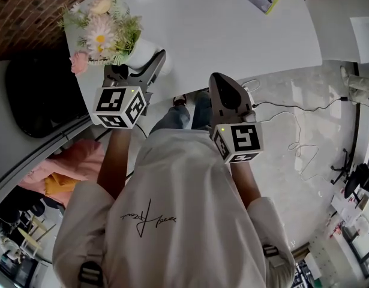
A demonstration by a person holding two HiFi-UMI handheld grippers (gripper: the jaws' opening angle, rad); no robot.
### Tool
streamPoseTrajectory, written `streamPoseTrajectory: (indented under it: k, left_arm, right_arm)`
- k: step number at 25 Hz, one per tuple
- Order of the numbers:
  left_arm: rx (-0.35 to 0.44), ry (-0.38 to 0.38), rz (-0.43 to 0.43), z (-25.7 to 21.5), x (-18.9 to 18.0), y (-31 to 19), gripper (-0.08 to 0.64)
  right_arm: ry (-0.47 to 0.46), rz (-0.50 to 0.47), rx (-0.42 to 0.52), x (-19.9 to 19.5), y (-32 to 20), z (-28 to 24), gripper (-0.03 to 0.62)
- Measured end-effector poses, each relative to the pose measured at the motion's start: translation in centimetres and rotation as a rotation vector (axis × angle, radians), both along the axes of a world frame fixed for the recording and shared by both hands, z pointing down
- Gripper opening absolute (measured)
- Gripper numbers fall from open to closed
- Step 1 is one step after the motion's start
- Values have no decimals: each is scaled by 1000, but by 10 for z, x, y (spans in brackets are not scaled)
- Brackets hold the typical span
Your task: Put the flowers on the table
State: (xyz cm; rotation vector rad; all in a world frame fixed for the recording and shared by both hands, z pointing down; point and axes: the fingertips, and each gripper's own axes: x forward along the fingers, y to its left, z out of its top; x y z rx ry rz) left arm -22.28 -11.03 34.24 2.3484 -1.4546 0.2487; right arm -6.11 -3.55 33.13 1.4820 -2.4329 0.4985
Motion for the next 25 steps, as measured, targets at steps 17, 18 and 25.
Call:
streamPoseTrajectory:
  k: [17, 18, 25]
  left_arm:
    - [-18, -7, -4, 20, 40, -35, 419]
    - [-18, -9, -4, 21, 42, -37, 419]
    - [-32, -17, -21, 33, 54, -51, 419]
  right_arm:
    - [3, -10, -58, 32, -14, 27, 25]
    - [3, -10, -62, 34, -14, 29, 25]
    - [-12, -11, -93, 52, -20, 42, 25]
